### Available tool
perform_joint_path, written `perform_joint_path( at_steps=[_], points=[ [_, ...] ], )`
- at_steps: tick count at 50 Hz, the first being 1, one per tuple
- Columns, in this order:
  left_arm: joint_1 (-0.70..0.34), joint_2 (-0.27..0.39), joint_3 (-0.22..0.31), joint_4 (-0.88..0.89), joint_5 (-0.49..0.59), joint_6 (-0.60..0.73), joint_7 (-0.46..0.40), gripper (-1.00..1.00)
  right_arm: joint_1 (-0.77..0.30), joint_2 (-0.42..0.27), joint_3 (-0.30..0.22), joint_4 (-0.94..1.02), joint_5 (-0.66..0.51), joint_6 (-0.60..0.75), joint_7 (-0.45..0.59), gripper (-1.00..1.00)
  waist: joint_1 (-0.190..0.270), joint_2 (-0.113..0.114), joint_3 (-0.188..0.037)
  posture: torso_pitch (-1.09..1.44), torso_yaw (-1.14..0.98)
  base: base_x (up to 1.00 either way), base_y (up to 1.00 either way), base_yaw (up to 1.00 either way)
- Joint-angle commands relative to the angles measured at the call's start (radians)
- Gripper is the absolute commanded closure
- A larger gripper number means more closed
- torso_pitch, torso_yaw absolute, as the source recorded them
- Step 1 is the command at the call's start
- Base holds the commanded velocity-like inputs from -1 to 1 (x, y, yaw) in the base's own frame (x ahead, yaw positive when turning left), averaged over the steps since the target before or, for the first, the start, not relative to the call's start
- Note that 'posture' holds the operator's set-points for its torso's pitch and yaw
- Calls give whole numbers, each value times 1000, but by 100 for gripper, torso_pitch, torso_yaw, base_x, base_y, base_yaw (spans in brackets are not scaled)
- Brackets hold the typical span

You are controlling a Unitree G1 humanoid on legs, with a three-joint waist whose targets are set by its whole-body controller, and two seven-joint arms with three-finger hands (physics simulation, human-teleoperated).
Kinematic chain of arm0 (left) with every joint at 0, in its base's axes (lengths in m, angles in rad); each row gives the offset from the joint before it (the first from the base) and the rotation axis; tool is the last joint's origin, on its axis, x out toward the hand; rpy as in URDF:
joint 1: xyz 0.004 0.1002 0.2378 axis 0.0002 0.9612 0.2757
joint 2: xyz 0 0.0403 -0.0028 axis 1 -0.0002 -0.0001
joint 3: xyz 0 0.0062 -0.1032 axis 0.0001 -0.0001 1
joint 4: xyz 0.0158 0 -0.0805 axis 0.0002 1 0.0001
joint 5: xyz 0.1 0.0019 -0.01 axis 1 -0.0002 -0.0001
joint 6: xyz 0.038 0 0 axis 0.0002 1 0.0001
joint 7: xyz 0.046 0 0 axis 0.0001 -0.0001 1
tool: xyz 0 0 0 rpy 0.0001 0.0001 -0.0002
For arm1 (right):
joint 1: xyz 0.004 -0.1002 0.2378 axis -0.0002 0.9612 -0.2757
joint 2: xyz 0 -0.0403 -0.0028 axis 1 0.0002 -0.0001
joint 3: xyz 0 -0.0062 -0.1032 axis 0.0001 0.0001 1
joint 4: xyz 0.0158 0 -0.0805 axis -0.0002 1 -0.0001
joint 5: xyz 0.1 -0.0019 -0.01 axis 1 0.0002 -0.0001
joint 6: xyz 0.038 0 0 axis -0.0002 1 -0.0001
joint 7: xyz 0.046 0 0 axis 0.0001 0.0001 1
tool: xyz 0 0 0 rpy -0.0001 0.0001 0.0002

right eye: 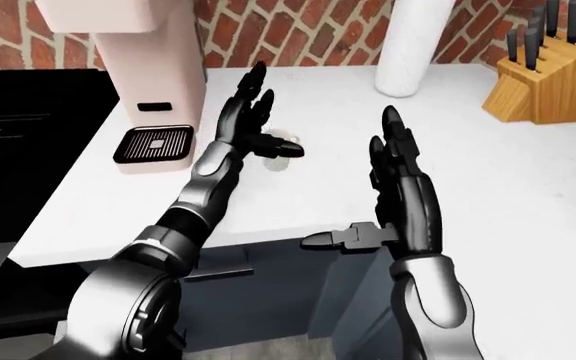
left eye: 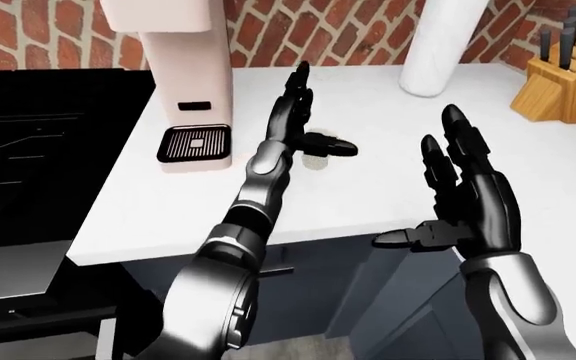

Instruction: Pick the mug from under the coffee machine dispenser and place it on the counter.

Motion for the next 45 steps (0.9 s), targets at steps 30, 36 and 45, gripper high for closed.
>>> perform_joint_path(
  at_steps=[30, 36, 45],
  points=[
    [-14, -7, -78, -473, 5, 235, 45, -100, -17, -2, 0, -38, -2, -25, 0, -100, 0, -5, -17, 0, 0, 0, 0, 0],
    [22, -5, -95, -624, 31, 336, 54, -100, -19, -2, 2, -40, -2, -22, -2, -100, -1, -3, -16, 0, 0, 0, 0, 0],
    [93, -2, -124, -929, 96, 569, 48, -100, -26, -5, 0, -40, -1, -17, -3, -100, -2, 1, -12, 0, 0, 0, 0, 0]
  ],
)
